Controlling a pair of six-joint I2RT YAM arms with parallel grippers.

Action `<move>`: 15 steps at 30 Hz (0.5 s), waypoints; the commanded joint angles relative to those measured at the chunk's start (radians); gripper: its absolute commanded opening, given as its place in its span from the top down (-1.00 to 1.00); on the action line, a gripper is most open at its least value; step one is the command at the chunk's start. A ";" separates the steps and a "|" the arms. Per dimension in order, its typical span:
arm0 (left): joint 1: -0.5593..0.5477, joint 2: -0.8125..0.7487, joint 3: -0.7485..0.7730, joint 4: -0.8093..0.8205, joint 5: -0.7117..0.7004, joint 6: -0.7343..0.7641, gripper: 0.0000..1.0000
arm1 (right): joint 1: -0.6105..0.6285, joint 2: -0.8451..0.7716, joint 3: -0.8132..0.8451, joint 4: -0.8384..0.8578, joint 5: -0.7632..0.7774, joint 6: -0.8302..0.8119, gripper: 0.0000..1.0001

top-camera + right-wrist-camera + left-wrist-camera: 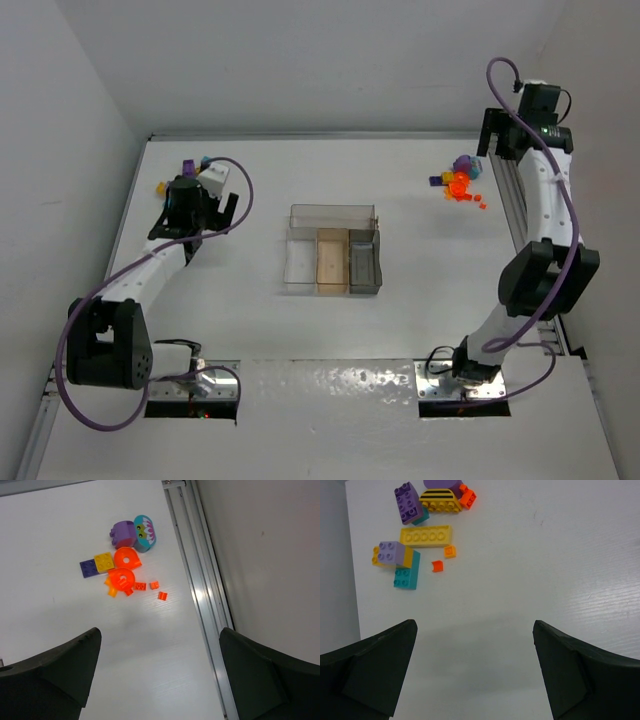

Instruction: Sort the legos into containers by color

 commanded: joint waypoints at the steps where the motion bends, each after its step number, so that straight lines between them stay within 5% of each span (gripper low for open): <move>1: 0.000 -0.029 0.004 0.059 0.007 0.011 -1.00 | -0.048 -0.077 -0.023 0.048 0.001 -0.016 -0.98; 8: 0.000 -0.028 -0.024 0.093 0.002 0.008 -1.00 | -0.117 -0.120 -0.122 0.063 -0.065 -0.012 -0.98; 15: 0.000 -0.022 -0.013 0.067 0.007 0.008 -1.00 | -0.102 0.065 -0.033 -0.064 -0.249 0.101 -0.98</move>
